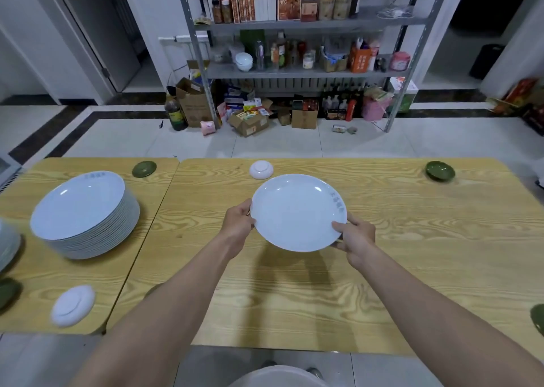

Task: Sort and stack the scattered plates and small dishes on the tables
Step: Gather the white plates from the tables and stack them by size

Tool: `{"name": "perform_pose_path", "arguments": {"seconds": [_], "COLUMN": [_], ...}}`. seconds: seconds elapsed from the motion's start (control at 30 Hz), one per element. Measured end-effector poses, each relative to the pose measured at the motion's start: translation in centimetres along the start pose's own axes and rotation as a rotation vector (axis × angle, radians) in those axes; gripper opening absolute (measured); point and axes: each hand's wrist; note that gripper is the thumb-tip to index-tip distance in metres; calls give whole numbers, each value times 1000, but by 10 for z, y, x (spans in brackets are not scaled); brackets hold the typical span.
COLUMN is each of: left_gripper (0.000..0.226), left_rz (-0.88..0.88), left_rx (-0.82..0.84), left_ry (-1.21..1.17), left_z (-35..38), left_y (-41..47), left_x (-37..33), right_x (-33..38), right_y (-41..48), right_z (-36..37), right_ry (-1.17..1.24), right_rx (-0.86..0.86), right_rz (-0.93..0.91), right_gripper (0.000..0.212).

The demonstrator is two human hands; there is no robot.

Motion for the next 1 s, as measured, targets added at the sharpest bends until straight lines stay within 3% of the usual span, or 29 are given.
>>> {"name": "perform_pose_path", "arguments": {"seconds": [0.2, 0.33, 0.47, 0.7, 1.0], "left_gripper": [51, 49, 54, 61, 61], "left_rz": [32, 274, 421, 296, 245], "left_rx": [-31, -123, -145, -305, -468], "left_ry": [231, 941, 1297, 1437, 1424], "left_z": [-4, -17, -29, -61, -131], "left_y": [-6, -16, -30, -68, -117], "left_x": [-5, -7, -18, -28, -36], "right_x": [-2, -1, -6, -21, -33], "right_y": [-3, -2, -1, -21, -82], "right_z": [-6, 2, 20, 65, 137], "right_ry": [112, 156, 144, 133, 149], "right_rx": [52, 43, 51, 134, 235], "right_rz": [32, 22, 52, 84, 57], "right_gripper": [61, 62, 63, 63, 57]}}
Point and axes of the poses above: each hand's wrist, its own y-axis towards the middle knuckle, its own z-axis out of the palm, x = y × z
